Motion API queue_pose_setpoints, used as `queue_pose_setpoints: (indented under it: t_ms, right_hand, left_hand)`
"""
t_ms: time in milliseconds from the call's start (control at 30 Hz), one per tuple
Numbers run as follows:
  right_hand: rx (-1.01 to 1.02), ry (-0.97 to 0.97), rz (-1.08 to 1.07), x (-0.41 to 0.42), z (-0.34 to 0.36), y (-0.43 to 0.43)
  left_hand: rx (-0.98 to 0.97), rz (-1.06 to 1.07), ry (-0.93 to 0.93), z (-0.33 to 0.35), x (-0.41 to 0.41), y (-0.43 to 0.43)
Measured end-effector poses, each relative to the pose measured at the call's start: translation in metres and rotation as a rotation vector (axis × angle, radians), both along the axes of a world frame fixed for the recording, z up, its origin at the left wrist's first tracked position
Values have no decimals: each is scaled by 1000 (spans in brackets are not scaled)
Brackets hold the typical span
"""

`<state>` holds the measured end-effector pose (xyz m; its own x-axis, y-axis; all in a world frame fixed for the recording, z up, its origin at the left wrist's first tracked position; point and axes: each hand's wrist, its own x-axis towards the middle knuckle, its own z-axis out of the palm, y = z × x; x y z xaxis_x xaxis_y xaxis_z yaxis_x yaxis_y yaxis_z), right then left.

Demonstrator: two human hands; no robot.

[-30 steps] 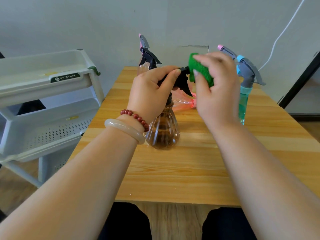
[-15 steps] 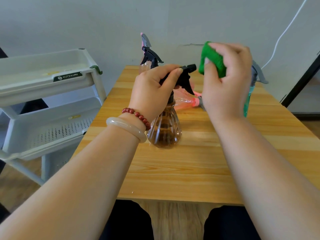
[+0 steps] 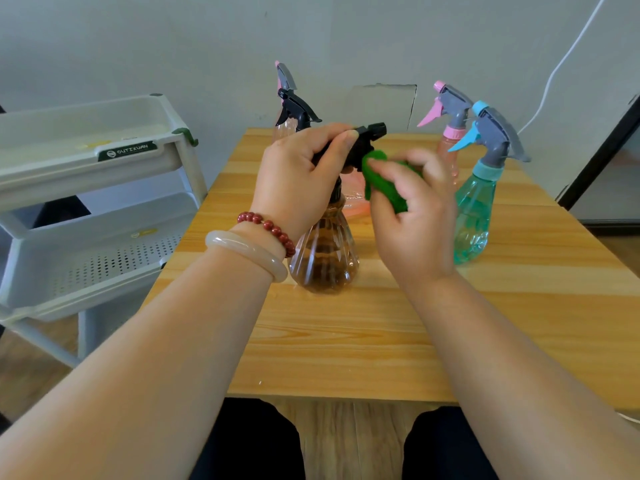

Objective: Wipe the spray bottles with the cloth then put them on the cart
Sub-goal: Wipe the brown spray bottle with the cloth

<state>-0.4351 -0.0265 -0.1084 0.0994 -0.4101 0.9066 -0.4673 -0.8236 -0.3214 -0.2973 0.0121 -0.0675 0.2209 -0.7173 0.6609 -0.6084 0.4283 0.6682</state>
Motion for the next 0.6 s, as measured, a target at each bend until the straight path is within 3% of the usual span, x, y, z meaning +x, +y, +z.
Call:
queue_pose_setpoints:
  t_ms: [133,600]
  right_hand:
    - [-66,-64,-34,-2,10,3]
    - [-146,33,-93,8,10,-2]
  left_hand:
    - [-3,-12,7,0,-1,0]
    - [28,-43,63,2,-1,4]
